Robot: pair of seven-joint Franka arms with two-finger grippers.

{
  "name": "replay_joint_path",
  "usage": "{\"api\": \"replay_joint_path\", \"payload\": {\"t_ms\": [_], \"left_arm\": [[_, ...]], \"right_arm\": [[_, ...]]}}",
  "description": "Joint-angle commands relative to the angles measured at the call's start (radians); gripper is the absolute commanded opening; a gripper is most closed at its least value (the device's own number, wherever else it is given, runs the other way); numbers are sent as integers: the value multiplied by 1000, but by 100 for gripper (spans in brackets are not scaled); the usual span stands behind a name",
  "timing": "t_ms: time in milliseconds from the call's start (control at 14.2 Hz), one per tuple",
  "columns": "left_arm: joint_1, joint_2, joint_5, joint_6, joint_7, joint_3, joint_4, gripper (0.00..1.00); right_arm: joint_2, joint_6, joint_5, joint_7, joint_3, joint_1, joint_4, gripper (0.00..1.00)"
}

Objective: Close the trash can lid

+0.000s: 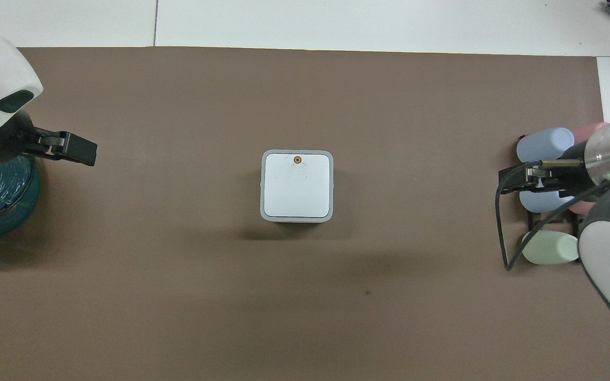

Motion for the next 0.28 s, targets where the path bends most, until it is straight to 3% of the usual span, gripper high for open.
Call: {"api": "replay_joint_path", "payload": {"t_ms": [0,211], "left_arm": [[8,-10,22,26,11,-10,-16,100],[8,-8,22,41,10,-10,-16,100]], "right_arm": [[-23,17,26,-25,10,-19,-25,100],[-23,17,26,-25,10,-19,-25,100]]}}
